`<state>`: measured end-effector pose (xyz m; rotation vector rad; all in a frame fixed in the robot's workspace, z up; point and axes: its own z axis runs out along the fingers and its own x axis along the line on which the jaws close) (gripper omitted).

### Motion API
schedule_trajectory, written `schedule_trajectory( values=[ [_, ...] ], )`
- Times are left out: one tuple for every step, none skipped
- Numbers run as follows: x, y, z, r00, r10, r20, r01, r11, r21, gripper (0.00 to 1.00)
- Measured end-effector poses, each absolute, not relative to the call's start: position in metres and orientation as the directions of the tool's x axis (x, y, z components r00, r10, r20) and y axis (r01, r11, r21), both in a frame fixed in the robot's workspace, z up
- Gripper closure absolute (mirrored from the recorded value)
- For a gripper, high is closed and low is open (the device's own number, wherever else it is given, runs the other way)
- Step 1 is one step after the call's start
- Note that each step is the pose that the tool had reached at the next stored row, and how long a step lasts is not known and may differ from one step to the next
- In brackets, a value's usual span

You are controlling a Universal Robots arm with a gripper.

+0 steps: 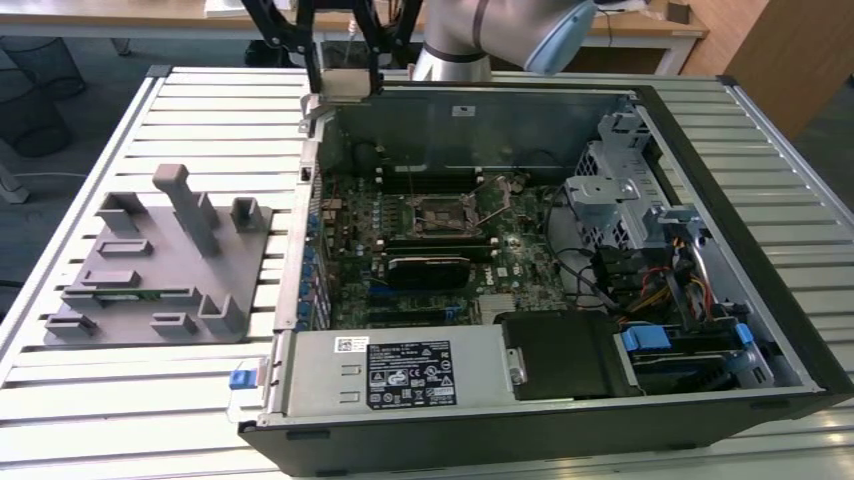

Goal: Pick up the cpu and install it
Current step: 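Pick up the cpu and move it towards the insertion slot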

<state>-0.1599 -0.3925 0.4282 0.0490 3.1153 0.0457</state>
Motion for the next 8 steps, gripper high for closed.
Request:
schedule_trajectory(
  values=[
    [-0.157,-0.392,0.428,-0.999,0.032,-0.025,0.031,0.999,0.030,0.46],
    [-0.154,-0.392,0.428,-0.999,0.032,-0.025,0.031,0.999,0.030,0.46],
    [-0.151,-0.392,0.427,-0.999,0.032,-0.025,0.031,0.999,0.030,0.46],
    [-0.146,-0.392,0.427,-0.999,0.032,-0.025,0.031,0.999,0.030,0.46],
    [-0.142,-0.392,0.426,-0.999,0.032,-0.025,0.031,0.999,0.030,0.46],
    [-0.138,-0.392,0.426,-0.999,0.032,-0.025,0.031,0.999,0.030,0.46],
    [-0.134,-0.392,0.425,-0.999,0.032,-0.025,0.031,0.999,0.030,0.46],
    [-0.130,-0.392,0.425,-0.999,0.032,-0.025,0.031,0.999,0.030,0.46]
  ],
)
